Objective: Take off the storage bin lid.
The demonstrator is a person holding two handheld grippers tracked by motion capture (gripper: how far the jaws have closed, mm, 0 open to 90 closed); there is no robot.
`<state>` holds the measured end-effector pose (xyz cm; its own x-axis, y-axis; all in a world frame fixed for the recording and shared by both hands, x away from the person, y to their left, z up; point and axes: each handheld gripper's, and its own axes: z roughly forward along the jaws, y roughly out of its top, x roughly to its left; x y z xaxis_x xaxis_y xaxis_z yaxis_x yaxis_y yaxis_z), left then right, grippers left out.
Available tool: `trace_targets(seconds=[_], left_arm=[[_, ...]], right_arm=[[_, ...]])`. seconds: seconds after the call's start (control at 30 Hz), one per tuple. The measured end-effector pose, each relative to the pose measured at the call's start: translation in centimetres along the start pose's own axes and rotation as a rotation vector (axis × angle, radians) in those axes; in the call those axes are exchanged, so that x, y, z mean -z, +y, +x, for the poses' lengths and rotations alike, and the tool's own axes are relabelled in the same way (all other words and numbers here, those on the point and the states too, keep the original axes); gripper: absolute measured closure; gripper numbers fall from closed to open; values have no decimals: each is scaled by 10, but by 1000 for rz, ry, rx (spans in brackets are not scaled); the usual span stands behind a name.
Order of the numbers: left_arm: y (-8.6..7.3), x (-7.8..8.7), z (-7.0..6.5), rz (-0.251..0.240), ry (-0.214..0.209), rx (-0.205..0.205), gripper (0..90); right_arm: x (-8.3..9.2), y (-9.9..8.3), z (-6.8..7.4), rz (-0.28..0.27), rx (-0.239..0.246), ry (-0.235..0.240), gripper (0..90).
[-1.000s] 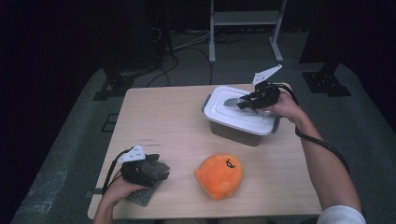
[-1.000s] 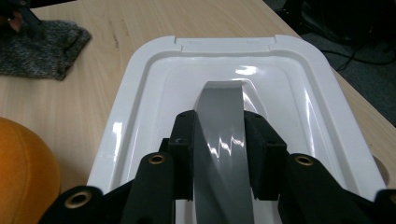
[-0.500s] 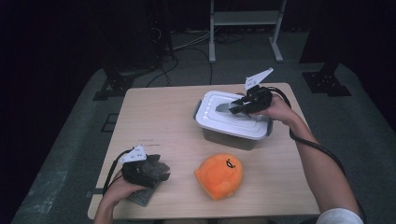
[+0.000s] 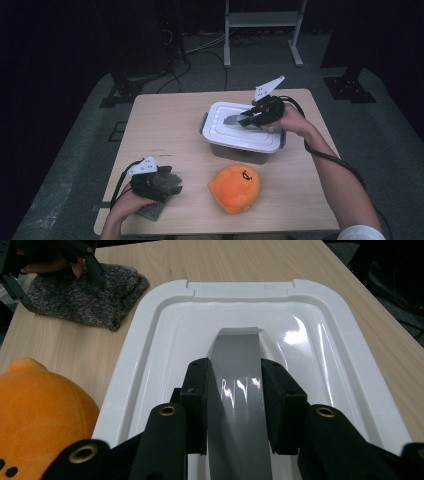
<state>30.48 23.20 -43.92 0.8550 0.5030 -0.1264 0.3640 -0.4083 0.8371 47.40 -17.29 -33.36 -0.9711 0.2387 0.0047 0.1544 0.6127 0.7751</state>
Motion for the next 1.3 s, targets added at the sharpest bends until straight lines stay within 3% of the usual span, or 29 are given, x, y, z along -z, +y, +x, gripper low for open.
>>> trace_targets(seconds=[1.3], left_arm=[[0,-2,-2,4,-13,-7,113]], right_arm=[[-9,5,16,-12,22,45,656]])
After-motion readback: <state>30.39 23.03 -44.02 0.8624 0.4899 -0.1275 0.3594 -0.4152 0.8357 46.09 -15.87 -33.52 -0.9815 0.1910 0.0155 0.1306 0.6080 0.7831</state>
